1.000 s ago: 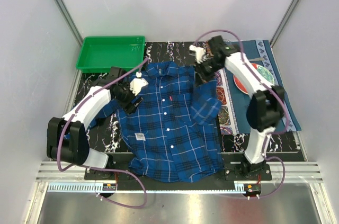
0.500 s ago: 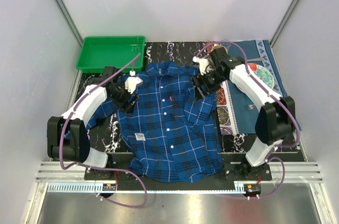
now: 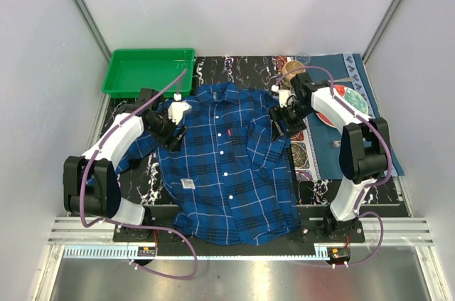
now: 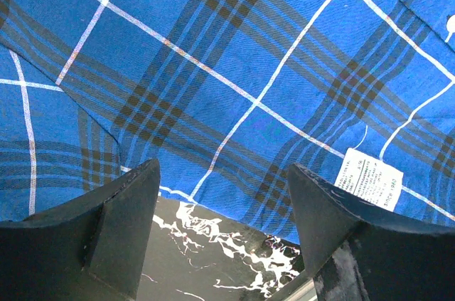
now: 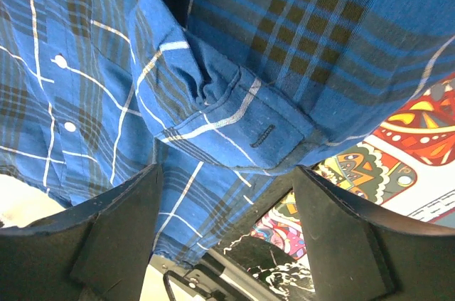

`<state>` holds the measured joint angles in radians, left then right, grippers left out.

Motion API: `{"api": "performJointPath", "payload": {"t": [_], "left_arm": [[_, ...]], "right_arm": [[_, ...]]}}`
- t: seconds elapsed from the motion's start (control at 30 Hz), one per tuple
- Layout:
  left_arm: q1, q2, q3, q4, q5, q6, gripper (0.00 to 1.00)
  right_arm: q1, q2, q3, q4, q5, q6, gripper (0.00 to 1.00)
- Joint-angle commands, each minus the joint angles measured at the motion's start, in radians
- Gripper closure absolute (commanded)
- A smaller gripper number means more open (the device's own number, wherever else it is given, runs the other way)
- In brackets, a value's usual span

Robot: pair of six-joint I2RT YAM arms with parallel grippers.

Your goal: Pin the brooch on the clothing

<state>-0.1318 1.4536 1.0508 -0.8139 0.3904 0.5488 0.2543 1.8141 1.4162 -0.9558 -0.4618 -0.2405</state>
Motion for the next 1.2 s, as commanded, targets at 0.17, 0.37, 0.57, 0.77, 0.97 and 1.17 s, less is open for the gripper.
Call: {"api": "performJointPath", "payload": {"t": [0.17,0.37,0.57,0.77,0.97,1.17], "left_arm": [[0.004,0.002,0.046,0.033,0.047,-0.023,0.25],[0.004,0.002,0.051,0.033,0.044,-0.023,0.25],[0.004,0.005,0.048,0.033,0.044,-0.021,0.26],[-0.031,-0.004,0.023,-0.010,0.044,0.063,0.24],[-0.043,0.065,0.049,0.027,-0.076,0.034,0.23],[-0.043,0.180,0.106,0.033,-0.145,0.019,0.25]], "right_arm": [[0.003,0.020,-0.065,0.071,-0.047,0.069,0.23],[0.003,0.059,-0.059,0.092,-0.069,0.095,0.25],[-0.006,0.048,-0.036,0.092,-0.054,0.110,0.55],[-0.039,-0.096,-0.028,0.023,-0.022,0.073,0.94],[-0.088,-0.183,0.033,-0.053,0.078,0.004,1.00],[-0.118,-0.154,0.096,-0.167,0.071,-0.049,0.73]]}}
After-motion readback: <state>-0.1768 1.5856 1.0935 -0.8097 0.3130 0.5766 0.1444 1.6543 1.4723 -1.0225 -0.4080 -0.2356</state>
